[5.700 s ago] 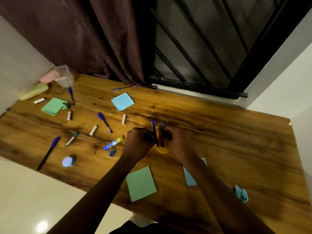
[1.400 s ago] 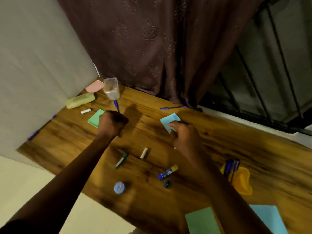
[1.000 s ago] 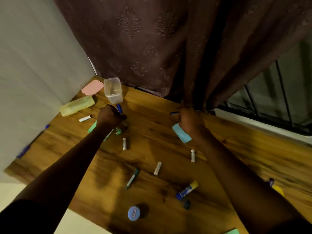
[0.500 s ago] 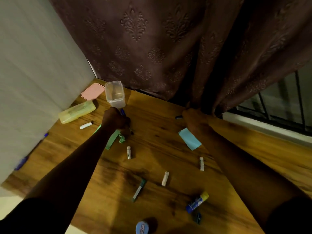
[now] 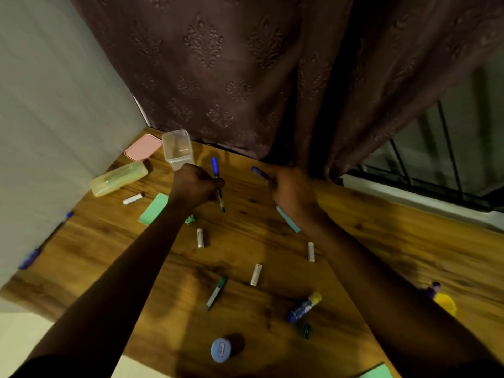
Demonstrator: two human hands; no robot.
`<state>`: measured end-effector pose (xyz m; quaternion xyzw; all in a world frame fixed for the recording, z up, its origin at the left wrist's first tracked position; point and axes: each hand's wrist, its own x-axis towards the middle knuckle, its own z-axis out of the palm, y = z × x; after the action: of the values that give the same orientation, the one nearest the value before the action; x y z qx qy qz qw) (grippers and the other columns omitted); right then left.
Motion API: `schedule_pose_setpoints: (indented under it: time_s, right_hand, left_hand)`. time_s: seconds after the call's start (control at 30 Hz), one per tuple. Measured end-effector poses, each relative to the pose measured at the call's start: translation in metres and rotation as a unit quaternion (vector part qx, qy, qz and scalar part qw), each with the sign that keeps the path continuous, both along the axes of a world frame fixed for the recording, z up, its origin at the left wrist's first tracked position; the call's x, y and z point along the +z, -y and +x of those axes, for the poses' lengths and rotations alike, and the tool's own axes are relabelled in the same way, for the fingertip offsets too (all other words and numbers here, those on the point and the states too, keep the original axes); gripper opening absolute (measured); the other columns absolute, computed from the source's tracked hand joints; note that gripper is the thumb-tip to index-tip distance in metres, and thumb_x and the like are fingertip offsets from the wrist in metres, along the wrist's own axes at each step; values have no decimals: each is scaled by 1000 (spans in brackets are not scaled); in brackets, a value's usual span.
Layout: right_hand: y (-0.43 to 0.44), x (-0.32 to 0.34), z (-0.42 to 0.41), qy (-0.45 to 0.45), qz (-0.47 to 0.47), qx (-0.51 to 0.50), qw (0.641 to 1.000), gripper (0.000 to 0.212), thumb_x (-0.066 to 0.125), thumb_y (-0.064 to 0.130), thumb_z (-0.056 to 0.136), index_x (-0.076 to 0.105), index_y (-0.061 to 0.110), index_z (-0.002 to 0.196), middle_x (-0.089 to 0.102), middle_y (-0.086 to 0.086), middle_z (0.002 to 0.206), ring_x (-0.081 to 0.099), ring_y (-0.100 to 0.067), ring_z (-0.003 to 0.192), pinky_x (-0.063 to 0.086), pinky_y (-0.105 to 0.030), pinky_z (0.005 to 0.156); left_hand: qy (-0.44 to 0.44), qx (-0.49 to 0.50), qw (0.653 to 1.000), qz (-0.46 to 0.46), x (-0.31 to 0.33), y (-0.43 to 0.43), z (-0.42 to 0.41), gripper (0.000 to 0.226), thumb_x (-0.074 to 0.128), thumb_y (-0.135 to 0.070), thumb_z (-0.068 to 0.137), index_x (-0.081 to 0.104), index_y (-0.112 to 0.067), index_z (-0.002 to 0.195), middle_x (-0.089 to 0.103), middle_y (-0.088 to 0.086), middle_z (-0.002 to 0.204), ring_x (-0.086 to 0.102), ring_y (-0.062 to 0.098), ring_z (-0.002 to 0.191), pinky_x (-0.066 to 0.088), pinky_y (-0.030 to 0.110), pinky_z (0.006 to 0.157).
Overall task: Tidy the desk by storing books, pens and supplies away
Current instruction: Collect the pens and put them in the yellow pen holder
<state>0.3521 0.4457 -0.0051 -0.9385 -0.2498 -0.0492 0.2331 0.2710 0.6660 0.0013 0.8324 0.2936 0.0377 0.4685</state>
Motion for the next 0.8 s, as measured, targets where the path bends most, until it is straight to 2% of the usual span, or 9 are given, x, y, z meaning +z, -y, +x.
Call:
schedule_pose_setpoints:
  time_s: [0.07, 0.13, 0.2, 0.33, 0.5, 0.6, 0.67, 0.73, 0.8]
  right_hand:
    - [10, 11, -11, -21, 46, -1, 999, 17, 67, 17, 90, 74, 21, 105, 76, -3, 98, 72, -26, 92, 58, -39, 74]
    - [27, 22, -26, -53, 111, -4, 992, 17, 71, 17, 89, 75, 23, 104, 77, 6, 97, 72, -15, 90, 60, -39, 76]
    - [44, 33, -40, -90, 181, -13, 979, 17, 74, 14, 87, 75, 22, 102, 75, 10, 92, 71, -8, 87, 61, -39, 80]
    - [85, 50, -69, -140, 255, -45, 956, 17, 79, 12, 85, 76, 19, 100, 74, 10, 88, 70, -2, 83, 59, -28, 81]
    - [152, 66, -106, -158, 304, -58, 938, 16, 83, 18, 84, 76, 23, 98, 76, 13, 89, 71, 4, 84, 55, -14, 74]
    - [194, 77, -130, -153, 314, -63, 935, 18, 83, 18, 84, 76, 23, 100, 73, 18, 87, 69, 9, 84, 51, -7, 71]
    - [222, 79, -144, -152, 331, -74, 928, 19, 83, 17, 84, 76, 21, 101, 74, 17, 87, 70, 7, 84, 54, -9, 71]
    - [247, 79, -154, -164, 353, -84, 917, 20, 84, 15, 83, 77, 19, 101, 77, 10, 90, 73, 0, 86, 59, -19, 76]
    - [272, 78, -163, -168, 362, -96, 912, 23, 84, 13, 83, 77, 17, 104, 79, 6, 93, 74, -2, 87, 60, -20, 78]
  left_hand:
    - [47, -25, 999, -11, 11, 21, -11, 15, 80, -18, 83, 78, -6, 73, 71, -6, 55, 67, 3, 49, 51, 16, 56]
    - [79, -38, 996, -29, 22, 46, -22, 13, 78, -13, 84, 78, -5, 73, 72, -8, 57, 69, 5, 51, 51, 19, 57]
    - [112, -51, 992, -39, 30, 71, -32, 12, 78, -12, 83, 78, -6, 73, 75, -4, 62, 71, 9, 55, 55, 26, 60]
    - [152, -62, 982, -97, 46, 122, -55, 8, 78, -9, 82, 78, -4, 77, 77, 11, 71, 76, 28, 64, 64, 44, 68]
    - [195, -102, 967, -128, 66, 193, -88, 22, 77, 4, 82, 75, -15, 72, 76, 5, 67, 76, 30, 65, 64, 38, 65]
    - [196, -122, 963, -136, 67, 232, -105, 17, 77, 5, 82, 76, -11, 76, 77, 8, 71, 77, 29, 67, 64, 38, 65]
    - [200, -135, 960, -142, 66, 259, -115, 10, 77, 7, 80, 75, -3, 79, 77, 12, 73, 76, 33, 68, 64, 44, 66]
    - [200, -141, 958, -148, 65, 283, -122, 9, 75, 11, 78, 73, 2, 80, 77, 16, 73, 75, 40, 70, 64, 51, 69]
    - [200, -153, 956, -148, 63, 309, -129, 15, 73, 11, 78, 74, -3, 76, 77, 13, 72, 75, 40, 71, 62, 54, 72]
